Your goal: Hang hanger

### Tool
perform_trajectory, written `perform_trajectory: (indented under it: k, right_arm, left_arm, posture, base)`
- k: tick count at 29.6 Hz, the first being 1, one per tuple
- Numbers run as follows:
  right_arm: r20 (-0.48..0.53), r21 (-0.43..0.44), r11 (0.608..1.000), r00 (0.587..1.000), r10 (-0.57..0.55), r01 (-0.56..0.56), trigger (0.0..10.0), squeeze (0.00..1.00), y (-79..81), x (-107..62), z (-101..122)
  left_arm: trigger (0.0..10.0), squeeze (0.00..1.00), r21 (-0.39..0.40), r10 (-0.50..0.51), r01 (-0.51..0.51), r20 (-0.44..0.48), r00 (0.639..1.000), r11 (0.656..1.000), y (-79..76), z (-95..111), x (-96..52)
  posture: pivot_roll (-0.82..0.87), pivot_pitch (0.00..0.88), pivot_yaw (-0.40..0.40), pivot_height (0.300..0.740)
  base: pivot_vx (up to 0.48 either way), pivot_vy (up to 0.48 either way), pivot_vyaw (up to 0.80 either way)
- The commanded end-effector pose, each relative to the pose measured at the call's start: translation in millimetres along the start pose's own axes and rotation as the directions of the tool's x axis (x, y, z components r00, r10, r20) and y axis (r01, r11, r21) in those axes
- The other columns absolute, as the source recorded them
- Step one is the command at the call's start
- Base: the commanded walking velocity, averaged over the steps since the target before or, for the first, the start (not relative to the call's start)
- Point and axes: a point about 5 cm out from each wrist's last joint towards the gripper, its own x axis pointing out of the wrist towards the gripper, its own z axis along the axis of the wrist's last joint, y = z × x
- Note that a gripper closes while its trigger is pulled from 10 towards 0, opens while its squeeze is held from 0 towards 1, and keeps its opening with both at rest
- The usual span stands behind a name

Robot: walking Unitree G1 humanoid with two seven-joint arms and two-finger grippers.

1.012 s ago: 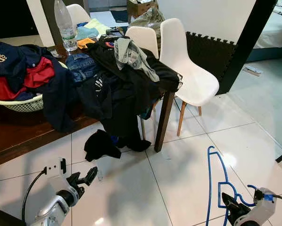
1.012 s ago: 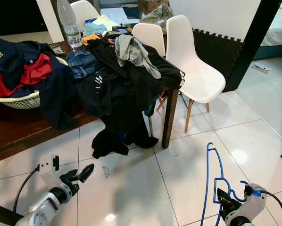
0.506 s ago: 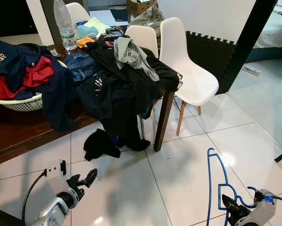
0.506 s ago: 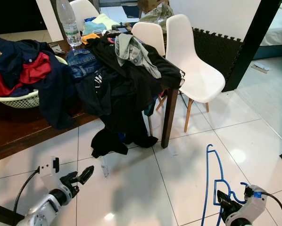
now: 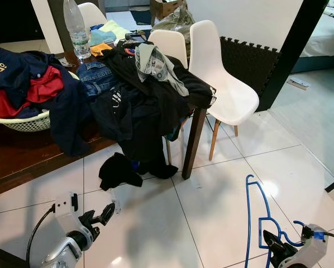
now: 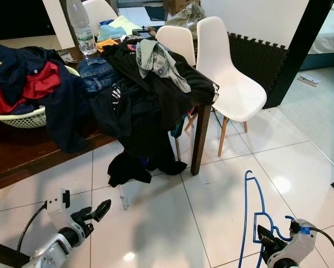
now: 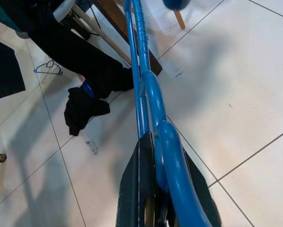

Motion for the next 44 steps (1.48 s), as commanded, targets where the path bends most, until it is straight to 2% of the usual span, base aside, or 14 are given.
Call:
perform_trajectory:
  k: [1, 17, 44]
  right_arm:
    - [-0.007, 0.020, 1.000, 1.000, -0.011, 0.012, 10.0, 0.00, -3.6, -4.7, -2.9]
    - [-0.017, 0.019, 1.000, 1.000, -0.005, 0.005, 10.0, 0.00, -4.7, -4.5, -3.3]
    - [-0.009, 0.016, 1.000, 1.000, -0.007, 0.007, 10.0, 0.00, -1.8, 1.7, 0.0]
  left_arm:
    - [10.0, 0.00, 0.011, 0.017, -0.016, -0.016, 1.000, 1.000, 7.0, -2.7, -4.8]
    - [10.0, 0.00, 0.009, 0.006, -0.006, -0.032, 0.999, 1.000, 8.1, -7.5, -3.8]
    - [10.0, 0.00, 0.018, -0.003, 0.004, -0.021, 1.000, 1.000, 3.9, -4.0, 3.4]
  posture:
    - [0.08, 0.148, -0.024, 0.740]
    - [0.08, 0.129, -0.024, 0.740]
    - [0.08, 0.109, -0.026, 0.740]
  base:
    - [0.000, 0.000, 0.00]
    - [0.000, 0.000, 0.00]
    - [0.000, 0.000, 0.00]
